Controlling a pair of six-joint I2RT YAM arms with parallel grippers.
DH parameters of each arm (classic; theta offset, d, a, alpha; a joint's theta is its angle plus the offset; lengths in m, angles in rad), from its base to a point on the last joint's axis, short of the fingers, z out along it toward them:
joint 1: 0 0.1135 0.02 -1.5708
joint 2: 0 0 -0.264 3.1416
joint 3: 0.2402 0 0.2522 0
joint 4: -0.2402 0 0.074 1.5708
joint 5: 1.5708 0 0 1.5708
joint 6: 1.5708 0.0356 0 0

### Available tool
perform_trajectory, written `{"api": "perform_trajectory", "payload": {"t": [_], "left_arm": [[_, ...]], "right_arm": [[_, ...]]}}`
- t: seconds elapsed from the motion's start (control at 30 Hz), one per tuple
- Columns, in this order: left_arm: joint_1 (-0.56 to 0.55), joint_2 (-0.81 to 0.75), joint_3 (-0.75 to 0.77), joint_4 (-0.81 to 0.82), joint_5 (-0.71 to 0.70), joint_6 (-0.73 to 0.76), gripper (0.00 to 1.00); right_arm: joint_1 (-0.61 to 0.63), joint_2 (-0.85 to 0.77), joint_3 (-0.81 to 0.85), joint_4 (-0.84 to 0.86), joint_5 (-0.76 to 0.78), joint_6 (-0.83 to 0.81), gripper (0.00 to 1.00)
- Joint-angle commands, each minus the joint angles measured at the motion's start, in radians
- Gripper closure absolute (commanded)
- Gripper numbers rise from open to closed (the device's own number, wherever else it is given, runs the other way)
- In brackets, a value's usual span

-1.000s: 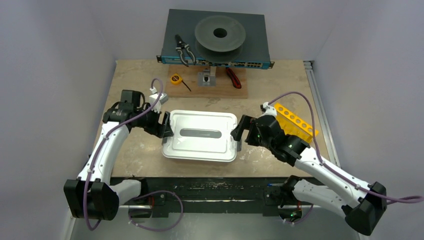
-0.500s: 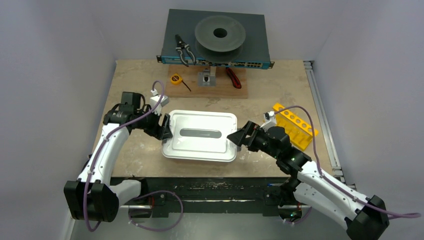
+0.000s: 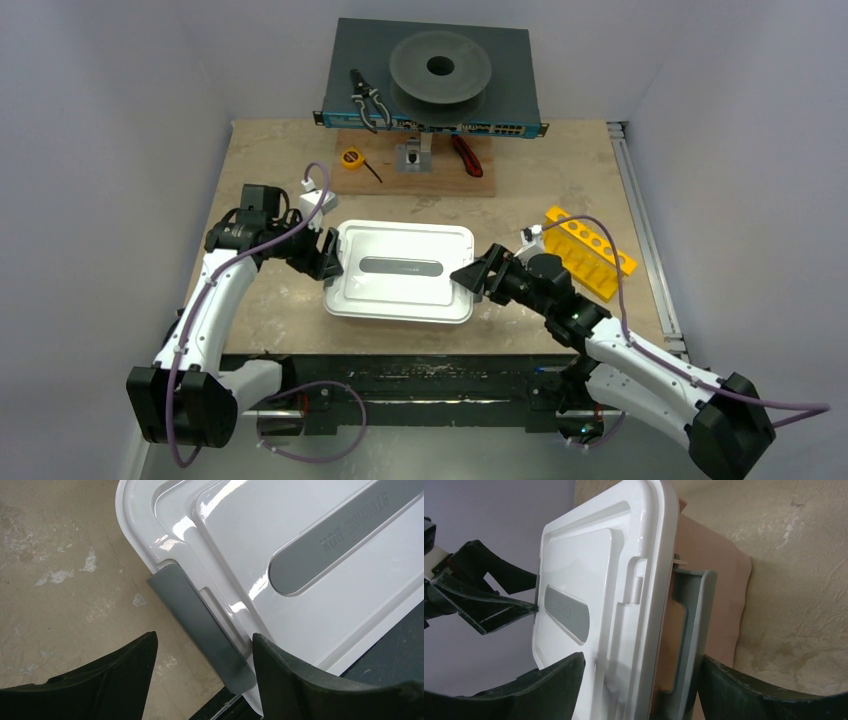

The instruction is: Organize the chemistry lab equipment

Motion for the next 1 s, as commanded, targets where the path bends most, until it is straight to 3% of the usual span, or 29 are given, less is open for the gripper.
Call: {"api": "perform_trajectory", "payload": {"t": [0.0, 0.2, 0.57, 0.97], "left_arm": [[-0.004, -0.019, 0.002, 0.009, -0.012, 0.027, 0.32], [-0.004, -0.018, 0.000, 0.007, -0.022, 0.035, 0.33], [-0.004, -0.011, 0.003, 0.014, -0.025, 0.036, 0.34], [-0.006, 0.000, 0.017, 0.009, -0.026, 0.042, 0.36]], "right_arm": [[-0.005, 0.020, 0.041, 0.023, 0.019, -0.003, 0.25], [-0.006, 0.022, 0.120, -0.120, 0.094, -0.071, 0.41], [0.001, 0.078, 0.198, -0.227, 0.122, -0.141, 0.47], [0.161, 0.211, 0.378, -0.450, 0.398, -0.215, 0.55]]}}
